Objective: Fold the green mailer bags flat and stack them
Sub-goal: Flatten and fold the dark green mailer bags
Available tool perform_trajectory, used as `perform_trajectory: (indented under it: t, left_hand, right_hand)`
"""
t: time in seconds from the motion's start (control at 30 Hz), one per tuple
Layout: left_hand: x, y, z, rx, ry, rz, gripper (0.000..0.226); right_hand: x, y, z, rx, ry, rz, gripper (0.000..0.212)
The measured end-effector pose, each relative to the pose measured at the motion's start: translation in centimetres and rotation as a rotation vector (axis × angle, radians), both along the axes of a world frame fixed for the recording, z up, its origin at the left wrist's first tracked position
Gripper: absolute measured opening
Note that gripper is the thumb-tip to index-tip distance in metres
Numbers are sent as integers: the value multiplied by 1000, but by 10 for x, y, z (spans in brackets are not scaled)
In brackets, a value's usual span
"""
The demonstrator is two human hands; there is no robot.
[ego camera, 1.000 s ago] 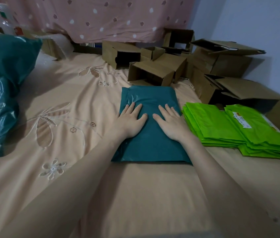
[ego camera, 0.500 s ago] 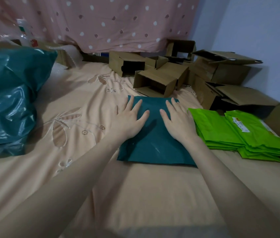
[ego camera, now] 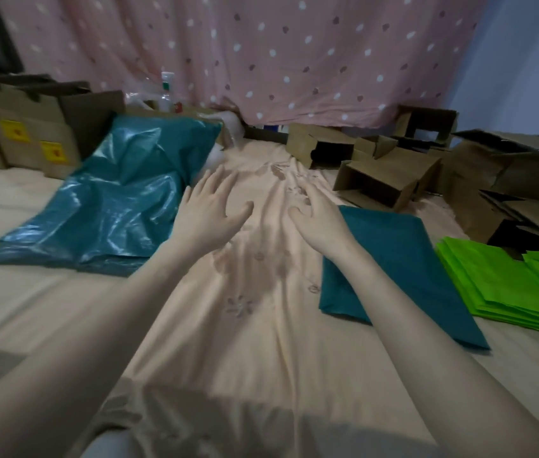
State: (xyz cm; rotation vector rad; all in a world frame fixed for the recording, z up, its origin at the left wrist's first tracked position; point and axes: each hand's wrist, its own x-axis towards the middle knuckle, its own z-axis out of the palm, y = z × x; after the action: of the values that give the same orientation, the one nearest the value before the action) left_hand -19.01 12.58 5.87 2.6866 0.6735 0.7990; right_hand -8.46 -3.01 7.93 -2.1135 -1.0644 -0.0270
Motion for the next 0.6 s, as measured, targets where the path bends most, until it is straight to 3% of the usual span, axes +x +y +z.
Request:
perform_trajectory:
  t: [0.33, 0.6]
  left_hand:
    - [-78, 84, -44, -118, 182, 213, 79]
    - [-86, 106, -57, -171, 180, 254, 81]
  right_hand:
    - [-57, 102, -39, -102, 300, 52, 48]
    - [-68, 149, -65, -94, 505, 46, 60]
